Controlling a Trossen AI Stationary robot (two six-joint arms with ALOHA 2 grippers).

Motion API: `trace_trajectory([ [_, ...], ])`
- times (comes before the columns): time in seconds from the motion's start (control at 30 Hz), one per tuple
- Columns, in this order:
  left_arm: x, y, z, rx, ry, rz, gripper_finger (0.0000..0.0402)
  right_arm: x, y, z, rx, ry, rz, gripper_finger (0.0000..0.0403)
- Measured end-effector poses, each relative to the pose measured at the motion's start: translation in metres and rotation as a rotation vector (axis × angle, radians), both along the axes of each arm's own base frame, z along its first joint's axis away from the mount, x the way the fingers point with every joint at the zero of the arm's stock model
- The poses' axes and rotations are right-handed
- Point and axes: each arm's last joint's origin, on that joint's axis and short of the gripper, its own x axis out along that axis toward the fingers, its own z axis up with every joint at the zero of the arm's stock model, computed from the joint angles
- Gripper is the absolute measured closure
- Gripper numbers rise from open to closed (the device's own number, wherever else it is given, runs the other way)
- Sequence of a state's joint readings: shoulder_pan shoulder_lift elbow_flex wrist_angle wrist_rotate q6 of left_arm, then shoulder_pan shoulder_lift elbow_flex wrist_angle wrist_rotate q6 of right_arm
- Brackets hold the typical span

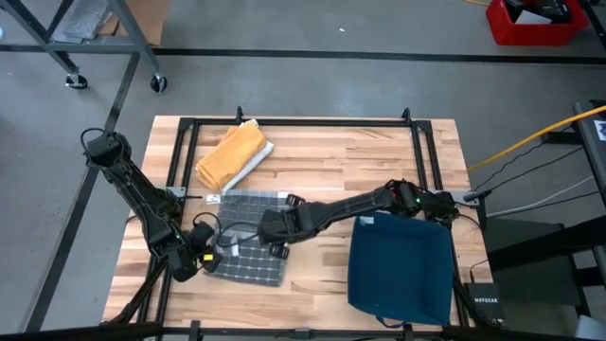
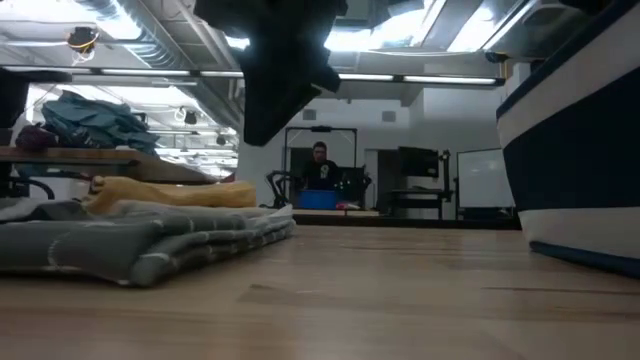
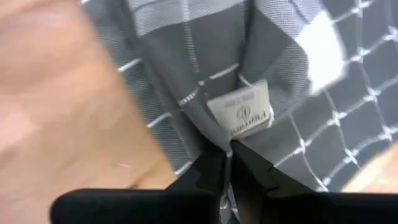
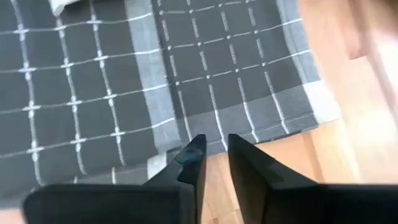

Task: Fold towel
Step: Fold the gray towel

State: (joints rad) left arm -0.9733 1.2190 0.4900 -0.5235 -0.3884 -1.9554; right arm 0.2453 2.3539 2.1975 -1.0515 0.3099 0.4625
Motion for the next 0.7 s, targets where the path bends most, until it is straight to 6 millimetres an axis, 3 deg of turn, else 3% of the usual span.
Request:
trace_trajectory([
  [0.23,-0.003,0.004,-0.001,0.035,0.031,0.016,0.0320,0.000,0.000,0.000,0.045,0.009,0.014,0.0271],
  [0.43,-0.007,0.010,-0.003,0.086,0.075,0.051,0.0265,0.000,0.004,0.000,0.055,0.021,0.066,0.0258],
  [0.6,-0.013,0.019,-0.005,0.139,0.131,0.140,0.0255,-0.003,0.015,0.000,0.026,0.043,0.200,0.0258],
  [0.7,-0.014,0.021,-0.005,0.179,0.134,0.109,0.0263,-0.005,0.022,-0.001,0.013,0.052,0.265,0.0258],
])
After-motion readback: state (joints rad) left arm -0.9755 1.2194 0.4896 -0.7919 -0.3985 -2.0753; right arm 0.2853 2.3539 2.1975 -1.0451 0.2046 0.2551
